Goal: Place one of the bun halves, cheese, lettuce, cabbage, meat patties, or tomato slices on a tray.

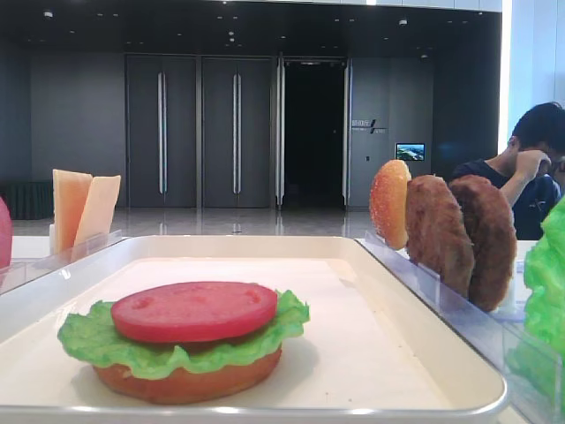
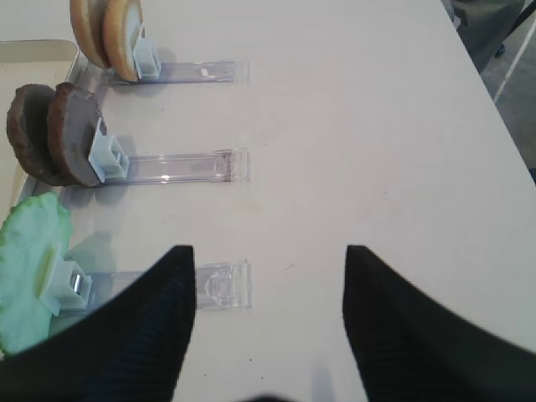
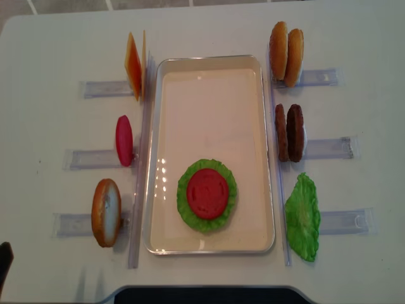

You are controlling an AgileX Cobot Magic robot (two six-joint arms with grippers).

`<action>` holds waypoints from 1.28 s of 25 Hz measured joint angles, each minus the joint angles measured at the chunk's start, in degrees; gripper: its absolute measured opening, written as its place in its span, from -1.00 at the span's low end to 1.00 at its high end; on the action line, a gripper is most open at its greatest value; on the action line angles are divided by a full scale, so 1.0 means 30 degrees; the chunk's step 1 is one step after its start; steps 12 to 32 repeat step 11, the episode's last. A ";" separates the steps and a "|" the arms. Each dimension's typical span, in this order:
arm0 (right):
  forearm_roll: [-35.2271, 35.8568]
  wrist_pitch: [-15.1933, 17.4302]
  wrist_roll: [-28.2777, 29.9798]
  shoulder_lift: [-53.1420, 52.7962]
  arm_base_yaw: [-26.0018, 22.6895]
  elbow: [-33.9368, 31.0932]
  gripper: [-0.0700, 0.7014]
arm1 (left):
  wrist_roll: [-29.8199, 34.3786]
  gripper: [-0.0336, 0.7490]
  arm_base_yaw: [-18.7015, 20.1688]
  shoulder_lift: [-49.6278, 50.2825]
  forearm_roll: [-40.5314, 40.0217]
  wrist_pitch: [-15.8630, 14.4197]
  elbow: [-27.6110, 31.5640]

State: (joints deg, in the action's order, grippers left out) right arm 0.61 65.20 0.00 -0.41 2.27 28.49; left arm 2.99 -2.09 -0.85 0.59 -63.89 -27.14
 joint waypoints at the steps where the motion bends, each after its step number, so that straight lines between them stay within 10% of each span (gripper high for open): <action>1: 0.0000 0.0000 0.0000 0.0000 0.0000 0.0000 0.23 | 0.0000 -0.18 0.0000 0.0000 0.0000 0.0000 0.0000; 32: 0.0000 0.0000 0.0000 0.0000 0.0000 0.0000 0.23 | 0.0000 -0.28 0.0000 0.0000 0.0000 0.0016 0.0000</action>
